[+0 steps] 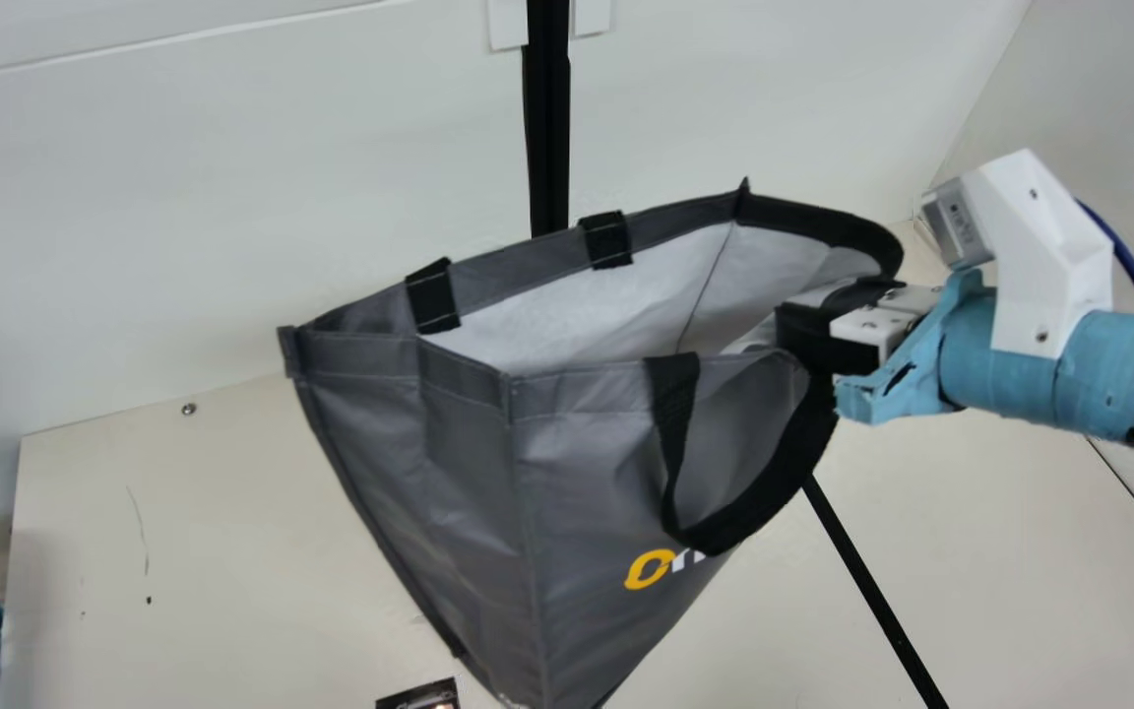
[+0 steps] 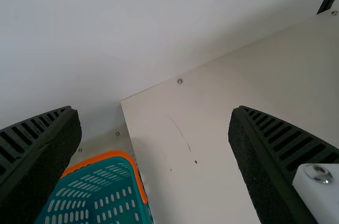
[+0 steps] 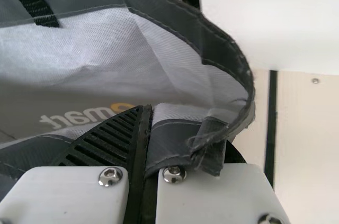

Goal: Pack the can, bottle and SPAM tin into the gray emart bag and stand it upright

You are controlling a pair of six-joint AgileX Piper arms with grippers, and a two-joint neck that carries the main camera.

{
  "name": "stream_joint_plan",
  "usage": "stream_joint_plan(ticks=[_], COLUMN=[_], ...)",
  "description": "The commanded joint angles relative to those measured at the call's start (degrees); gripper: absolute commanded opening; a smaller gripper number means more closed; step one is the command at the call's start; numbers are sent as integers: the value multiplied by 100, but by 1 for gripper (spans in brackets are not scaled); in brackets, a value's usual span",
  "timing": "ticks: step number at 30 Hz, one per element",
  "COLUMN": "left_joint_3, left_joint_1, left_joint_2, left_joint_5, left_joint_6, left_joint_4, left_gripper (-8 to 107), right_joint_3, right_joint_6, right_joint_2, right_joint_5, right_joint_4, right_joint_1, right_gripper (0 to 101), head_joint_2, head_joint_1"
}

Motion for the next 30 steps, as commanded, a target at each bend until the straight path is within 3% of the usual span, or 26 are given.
stream_joint_plan(ticks=[1, 18, 30], left_joint_3=[0, 0, 0], left_joint_1=[0, 0, 0], left_joint_2=[0, 0, 0], left_joint_5=[0, 0, 0], left_joint_6=[0, 0, 0], left_joint_4=[0, 0, 0], left_gripper=[90, 90, 90], right_joint_3=[-43, -858, -1758], right_joint_6=[-45, -527, -811], right_joint_2=[77, 1067, 1925], right_joint_5=[-9, -9, -9], right_joint_4=[1, -23, -95], right_joint_1=[-141, -1276, -1963], right_gripper=[0, 0, 0], head_joint_2=[-14, -14, -14], head_joint_1=[-130, -130, -130])
